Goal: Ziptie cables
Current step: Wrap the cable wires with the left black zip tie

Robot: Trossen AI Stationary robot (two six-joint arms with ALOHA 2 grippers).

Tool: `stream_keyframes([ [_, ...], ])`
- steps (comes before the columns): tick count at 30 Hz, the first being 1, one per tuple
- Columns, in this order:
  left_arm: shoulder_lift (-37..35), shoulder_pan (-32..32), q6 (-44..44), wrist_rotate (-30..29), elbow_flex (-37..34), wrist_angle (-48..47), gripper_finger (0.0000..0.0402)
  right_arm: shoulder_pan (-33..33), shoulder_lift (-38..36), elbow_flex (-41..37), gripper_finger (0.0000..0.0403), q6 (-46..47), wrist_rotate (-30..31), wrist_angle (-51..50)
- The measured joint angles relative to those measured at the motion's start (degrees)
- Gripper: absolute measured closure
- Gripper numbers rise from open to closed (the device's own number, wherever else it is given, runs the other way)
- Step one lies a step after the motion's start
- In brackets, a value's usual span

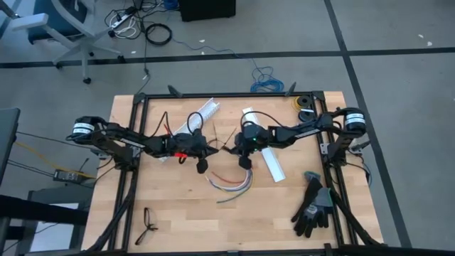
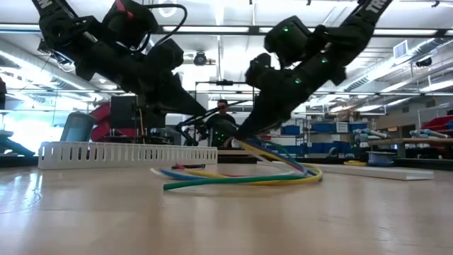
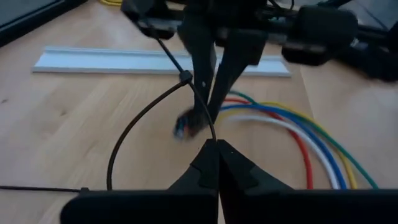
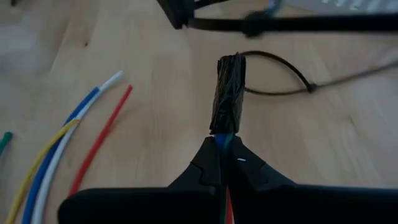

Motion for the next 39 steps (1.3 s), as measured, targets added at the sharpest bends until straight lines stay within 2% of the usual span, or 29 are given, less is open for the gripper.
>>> stream_keyframes([
  [9,3.2,0.0,-2.2,0.2,0.0,0.6,0.0401,-0.2,2.6,2.2,0.0400,-4.8,-1.1,6.1],
  [14,7.3,0.0,-2.5,1.6,0.0,7.2,0.0398,-0.2,2.6,2.2,0.0401,-5.9,-1.2,8.5],
  [18,8.3,0.1,-3.7,1.3,0.1,11.7,0.0382,-0.2,2.6,2.2,0.0401,-5.3,-1.5,8.0],
  [29,8.3,0.3,-4.8,1.9,0.0,10.7,0.0316,-0.2,2.6,2.2,0.0400,-5.1,-1.4,7.0],
  [34,8.1,0.3,-3.9,1.8,0.0,9.8,0.0308,-0.2,2.6,2.2,0.0400,-4.5,-1.5,6.9],
  [39,8.1,0.3,-5.2,1.7,0.0,12.7,0.0308,-0.2,2.6,2.2,0.0400,-4.0,-1.5,6.4],
])
